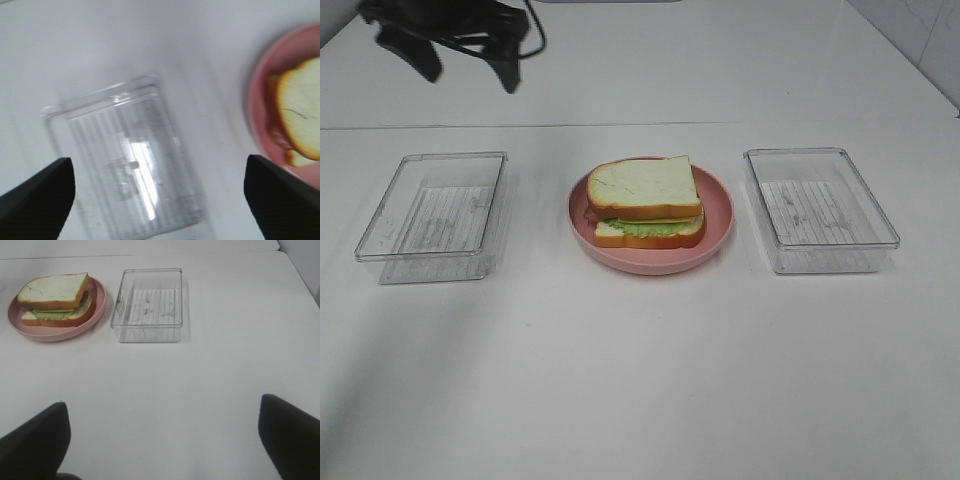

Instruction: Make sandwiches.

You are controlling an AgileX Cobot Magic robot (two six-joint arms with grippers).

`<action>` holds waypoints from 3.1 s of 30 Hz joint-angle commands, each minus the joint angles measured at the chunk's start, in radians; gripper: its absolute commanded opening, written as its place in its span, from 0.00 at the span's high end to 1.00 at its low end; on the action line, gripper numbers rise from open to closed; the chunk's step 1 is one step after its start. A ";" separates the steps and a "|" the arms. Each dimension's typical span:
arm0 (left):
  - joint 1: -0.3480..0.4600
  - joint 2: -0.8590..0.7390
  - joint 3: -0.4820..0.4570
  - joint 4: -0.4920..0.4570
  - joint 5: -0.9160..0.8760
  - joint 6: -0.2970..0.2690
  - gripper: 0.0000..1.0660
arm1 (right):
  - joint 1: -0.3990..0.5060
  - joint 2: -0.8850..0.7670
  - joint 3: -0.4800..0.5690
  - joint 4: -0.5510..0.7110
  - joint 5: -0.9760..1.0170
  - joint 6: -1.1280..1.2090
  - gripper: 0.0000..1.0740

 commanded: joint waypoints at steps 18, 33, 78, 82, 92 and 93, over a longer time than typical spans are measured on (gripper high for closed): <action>0.235 -0.479 0.550 -0.009 -0.061 0.069 0.22 | -0.003 -0.022 0.002 0.002 -0.004 -0.007 0.08; 0.235 -1.500 1.473 -0.008 -0.287 0.069 0.22 | -0.003 -0.022 0.002 0.002 -0.004 -0.007 0.08; 0.235 -2.205 1.640 -0.047 -0.181 0.043 0.23 | -0.003 -0.016 0.002 0.001 -0.004 -0.007 0.08; 0.239 -2.205 1.640 -0.049 -0.181 0.043 0.23 | -0.003 -0.016 0.002 0.001 -0.004 -0.007 0.08; 0.256 -2.205 1.640 -0.051 -0.181 0.043 0.23 | -0.003 -0.016 0.002 0.001 -0.004 -0.007 0.08; 0.256 -2.205 1.640 -0.051 -0.181 0.043 0.23 | -0.003 -0.016 0.002 0.001 -0.004 -0.007 0.08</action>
